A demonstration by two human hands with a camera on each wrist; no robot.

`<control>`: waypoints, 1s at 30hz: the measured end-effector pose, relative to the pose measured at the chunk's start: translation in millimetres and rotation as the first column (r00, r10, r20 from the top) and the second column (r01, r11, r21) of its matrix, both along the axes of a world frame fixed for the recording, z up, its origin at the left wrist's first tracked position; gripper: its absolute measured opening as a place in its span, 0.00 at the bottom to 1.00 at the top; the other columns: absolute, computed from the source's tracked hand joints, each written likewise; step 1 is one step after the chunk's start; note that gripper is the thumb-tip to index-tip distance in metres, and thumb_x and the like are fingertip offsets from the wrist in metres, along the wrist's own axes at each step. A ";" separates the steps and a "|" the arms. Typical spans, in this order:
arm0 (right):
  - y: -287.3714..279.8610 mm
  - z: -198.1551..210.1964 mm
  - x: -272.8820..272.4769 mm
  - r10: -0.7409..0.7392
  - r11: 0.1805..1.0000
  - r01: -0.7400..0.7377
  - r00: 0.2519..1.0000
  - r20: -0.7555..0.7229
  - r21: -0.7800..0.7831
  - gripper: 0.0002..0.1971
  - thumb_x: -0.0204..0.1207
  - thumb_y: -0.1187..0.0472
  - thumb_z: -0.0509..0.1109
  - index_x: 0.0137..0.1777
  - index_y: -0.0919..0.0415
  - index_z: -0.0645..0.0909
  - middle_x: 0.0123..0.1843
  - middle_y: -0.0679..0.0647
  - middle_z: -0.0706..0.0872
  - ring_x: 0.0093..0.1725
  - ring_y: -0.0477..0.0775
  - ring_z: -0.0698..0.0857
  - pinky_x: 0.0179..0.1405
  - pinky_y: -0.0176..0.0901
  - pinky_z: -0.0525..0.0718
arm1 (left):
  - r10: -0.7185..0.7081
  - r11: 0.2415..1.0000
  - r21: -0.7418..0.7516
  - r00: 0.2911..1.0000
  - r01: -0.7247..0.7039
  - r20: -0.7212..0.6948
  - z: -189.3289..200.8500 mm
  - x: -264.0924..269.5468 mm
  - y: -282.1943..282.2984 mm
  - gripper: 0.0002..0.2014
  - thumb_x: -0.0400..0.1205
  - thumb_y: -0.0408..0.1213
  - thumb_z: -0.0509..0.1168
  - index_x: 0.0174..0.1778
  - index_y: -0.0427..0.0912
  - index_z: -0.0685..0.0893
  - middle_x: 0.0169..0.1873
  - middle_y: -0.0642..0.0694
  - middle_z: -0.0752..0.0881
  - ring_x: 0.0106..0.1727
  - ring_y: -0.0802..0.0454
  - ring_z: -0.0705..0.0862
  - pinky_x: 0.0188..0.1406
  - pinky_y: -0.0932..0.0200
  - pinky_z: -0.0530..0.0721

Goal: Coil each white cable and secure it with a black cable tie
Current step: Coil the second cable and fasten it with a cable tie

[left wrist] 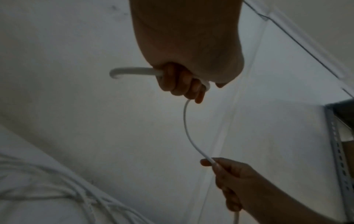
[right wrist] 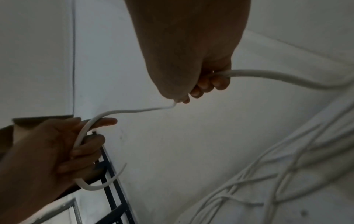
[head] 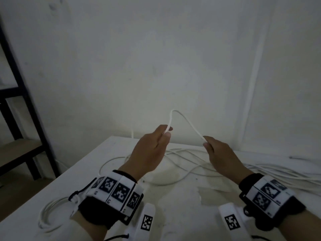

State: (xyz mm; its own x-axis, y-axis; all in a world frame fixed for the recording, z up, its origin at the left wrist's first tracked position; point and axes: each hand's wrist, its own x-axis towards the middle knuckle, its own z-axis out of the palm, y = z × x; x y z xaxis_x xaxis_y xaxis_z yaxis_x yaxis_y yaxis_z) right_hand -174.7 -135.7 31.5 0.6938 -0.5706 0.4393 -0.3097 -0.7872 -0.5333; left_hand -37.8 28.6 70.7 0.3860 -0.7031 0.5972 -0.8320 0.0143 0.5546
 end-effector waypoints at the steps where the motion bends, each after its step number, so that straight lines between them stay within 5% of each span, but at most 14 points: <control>1: -1.8 3.7 -9.0 -0.030 0.999 0.030 1.000 0.004 -0.031 0.15 0.84 0.60 0.53 0.62 0.65 0.77 0.45 0.58 0.81 0.45 0.60 0.79 0.40 0.42 0.68 | -0.016 1.000 0.004 1.000 0.016 -0.008 1.5 -4.2 1.6 0.13 0.86 0.37 0.50 0.60 0.47 0.78 0.20 0.53 0.69 0.22 0.59 0.71 0.23 0.65 0.65; 3: -8.2 12.5 -28.5 -0.092 0.992 0.091 0.996 -0.006 -0.085 0.14 0.84 0.61 0.53 0.56 0.68 0.79 0.48 0.63 0.82 0.48 0.63 0.80 0.41 0.43 0.67 | -0.032 0.999 0.014 0.999 0.033 -0.022 4.0 -9.7 5.9 0.12 0.85 0.34 0.51 0.58 0.46 0.79 0.19 0.53 0.69 0.19 0.59 0.69 0.21 0.66 0.63; 6: -22.6 30.0 -61.0 -0.149 0.982 0.149 0.989 0.007 -0.118 0.14 0.83 0.65 0.55 0.50 0.74 0.80 0.49 0.70 0.83 0.49 0.67 0.80 0.41 0.45 0.66 | -0.001 0.999 0.049 0.999 0.002 -0.035 2.3 -9.2 12.2 0.09 0.82 0.43 0.55 0.47 0.49 0.80 0.21 0.53 0.73 0.20 0.61 0.72 0.23 0.66 0.68; 9: -33.3 48.5 -94.5 -0.199 0.968 0.211 0.975 0.098 -0.136 0.14 0.83 0.67 0.55 0.60 0.71 0.79 0.56 0.67 0.84 0.53 0.64 0.82 0.47 0.39 0.71 | 0.027 0.995 0.099 0.999 -0.024 -0.027 -0.7 -6.8 22.9 0.10 0.83 0.41 0.60 0.37 0.49 0.81 0.18 0.53 0.76 0.21 0.64 0.75 0.24 0.68 0.70; 11: -37.4 58.1 -114.1 -0.233 0.958 0.246 0.967 0.100 -0.151 0.13 0.83 0.67 0.55 0.61 0.67 0.79 0.49 0.66 0.84 0.41 0.60 0.79 0.41 0.38 0.69 | 0.020 0.990 0.138 0.999 -0.015 -0.038 -2.0 -8.7 29.4 0.13 0.83 0.40 0.60 0.32 0.51 0.79 0.16 0.59 0.77 0.20 0.65 0.75 0.22 0.70 0.69; 14: -46.2 65.6 -138.3 -0.319 0.930 0.323 0.947 0.050 -0.175 0.12 0.83 0.67 0.55 0.57 0.67 0.79 0.41 0.63 0.80 0.35 0.58 0.73 0.36 0.43 0.66 | 0.011 0.990 0.138 0.997 -0.001 -0.074 -5.3 -13.9 31.6 0.14 0.83 0.40 0.60 0.31 0.50 0.79 0.15 0.53 0.72 0.17 0.61 0.73 0.19 0.71 0.68; 24: -77.1 41.8 -182.5 -0.522 0.849 0.518 0.853 -0.019 -0.100 0.11 0.80 0.72 0.54 0.55 0.70 0.77 0.53 0.69 0.78 0.43 0.61 0.73 0.39 0.45 0.65 | 0.015 0.974 0.226 0.993 0.013 -0.119 -5.5 -28.8 32.1 0.14 0.84 0.42 0.57 0.33 0.47 0.79 0.18 0.50 0.74 0.23 0.53 0.74 0.26 0.61 0.71; 27: -75.8 30.4 -182.3 -0.458 0.889 0.457 0.880 -0.128 -0.044 0.11 0.79 0.70 0.57 0.59 0.68 0.76 0.57 0.67 0.77 0.53 0.64 0.77 0.49 0.46 0.71 | 0.059 0.981 0.188 0.998 -0.054 -0.023 -5.1 -37.9 28.4 0.13 0.84 0.40 0.56 0.36 0.42 0.79 0.20 0.50 0.70 0.22 0.56 0.68 0.23 0.67 0.65; 30: -51.9 16.1 -165.6 -0.216 0.968 0.243 0.936 -0.277 0.067 0.20 0.78 0.60 0.66 0.69 0.58 0.69 0.51 0.58 0.82 0.46 0.55 0.79 0.48 0.42 0.73 | -0.018 0.993 0.115 0.999 0.012 0.051 -4.9 -57.6 15.4 0.13 0.84 0.39 0.57 0.37 0.37 0.78 0.19 0.52 0.70 0.22 0.59 0.70 0.22 0.69 0.67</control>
